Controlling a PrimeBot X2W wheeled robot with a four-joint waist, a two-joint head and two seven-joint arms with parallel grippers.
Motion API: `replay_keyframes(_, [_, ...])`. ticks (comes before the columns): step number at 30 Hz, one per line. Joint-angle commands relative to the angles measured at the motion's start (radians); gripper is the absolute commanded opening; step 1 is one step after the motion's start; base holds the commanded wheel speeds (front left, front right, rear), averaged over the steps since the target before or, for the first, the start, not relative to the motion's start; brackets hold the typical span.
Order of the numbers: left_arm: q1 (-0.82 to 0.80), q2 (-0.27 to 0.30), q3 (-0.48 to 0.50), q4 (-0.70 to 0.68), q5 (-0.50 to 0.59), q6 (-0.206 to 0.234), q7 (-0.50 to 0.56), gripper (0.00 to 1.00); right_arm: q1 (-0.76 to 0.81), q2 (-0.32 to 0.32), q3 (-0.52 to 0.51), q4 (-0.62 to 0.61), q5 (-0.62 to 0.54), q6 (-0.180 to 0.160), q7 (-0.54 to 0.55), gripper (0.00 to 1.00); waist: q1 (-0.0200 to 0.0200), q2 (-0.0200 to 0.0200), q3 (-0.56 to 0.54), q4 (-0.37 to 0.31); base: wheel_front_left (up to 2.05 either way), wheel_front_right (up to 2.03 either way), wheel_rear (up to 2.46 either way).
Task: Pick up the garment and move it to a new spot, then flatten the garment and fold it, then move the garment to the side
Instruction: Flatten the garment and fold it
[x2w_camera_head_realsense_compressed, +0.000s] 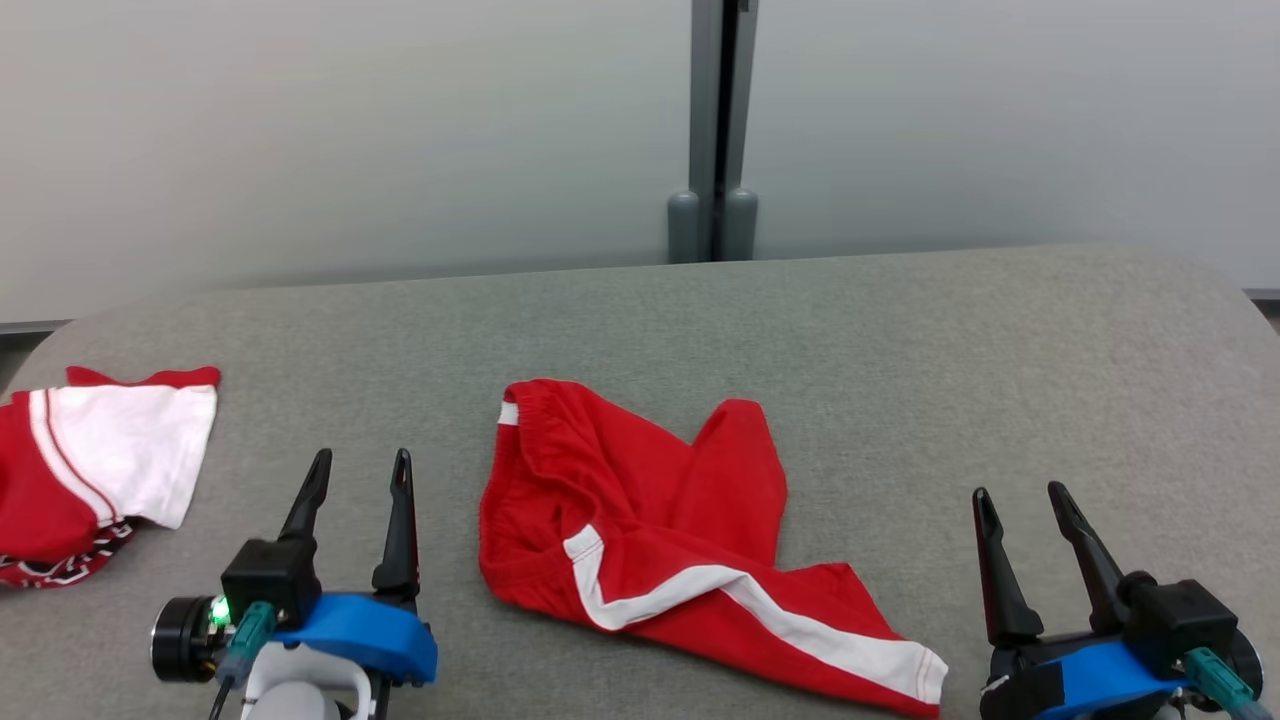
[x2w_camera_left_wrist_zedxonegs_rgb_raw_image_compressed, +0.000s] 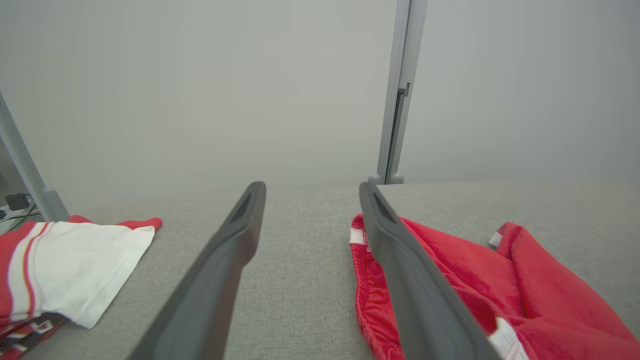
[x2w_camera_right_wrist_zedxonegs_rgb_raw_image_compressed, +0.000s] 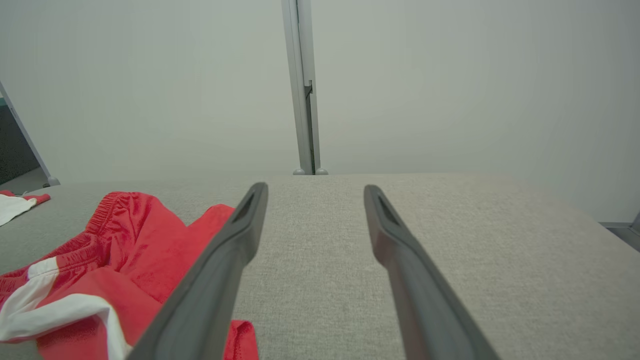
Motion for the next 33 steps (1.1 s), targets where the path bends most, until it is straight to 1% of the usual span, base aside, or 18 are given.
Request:
replay_keyframes(1, [0.007, 0.000, 0.004, -0.007, 0.005, 0.003, -0.004, 1.00, 0.008, -0.001, -0.001, -0.001, 0.003, 0.000, -0.005, 1.00, 0.0002, 0.0000, -0.002, 0.003, 0.00, 0.00, 0.00])
replay_keyframes(8, [0.103, -0.006, 0.048, -0.113, 0.043, 0.006, -0.005, 1.00, 0.031, -0.001, -0.004, -0.008, 0.005, 0.000, 0.000, 1.00, 0.0002, 0.0000, -0.028, 0.044, 0.00, 0.00, 0.00])
replay_keyframes(14, [0.161, -0.005, 0.063, -0.143, 0.064, -0.004, -0.005, 1.00, 0.054, -0.001, -0.008, -0.013, 0.006, 0.000, 0.010, 1.00, 0.0002, 0.0000, -0.040, 0.054, 0.00, 0.00, 0.00])
replay_keyframes(19, [0.194, -0.007, 0.078, -0.157, 0.074, -0.003, -0.005, 1.00, 0.076, -0.001, -0.018, -0.015, 0.007, 0.000, 0.018, 1.00, 0.0002, 0.0000, -0.046, 0.053, 0.00, 0.00, 0.00])
replay_keyframes(27, [0.193, -0.014, 0.087, -0.160, 0.083, -0.010, -0.005, 1.00, 0.083, -0.001, -0.017, -0.020, 0.006, 0.000, 0.024, 1.00, 0.0002, 0.0000, -0.043, 0.044, 0.00, 0.00, 0.00])
replay_keyframes(33, [0.134, -0.028, 0.073, -0.150, 0.083, -0.038, -0.005, 1.00, 0.090, -0.001, -0.002, 0.011, -0.002, 0.000, 0.044, 1.00, 0.0002, 0.0000, -0.030, 0.028, 0.00, 0.00, 0.00])
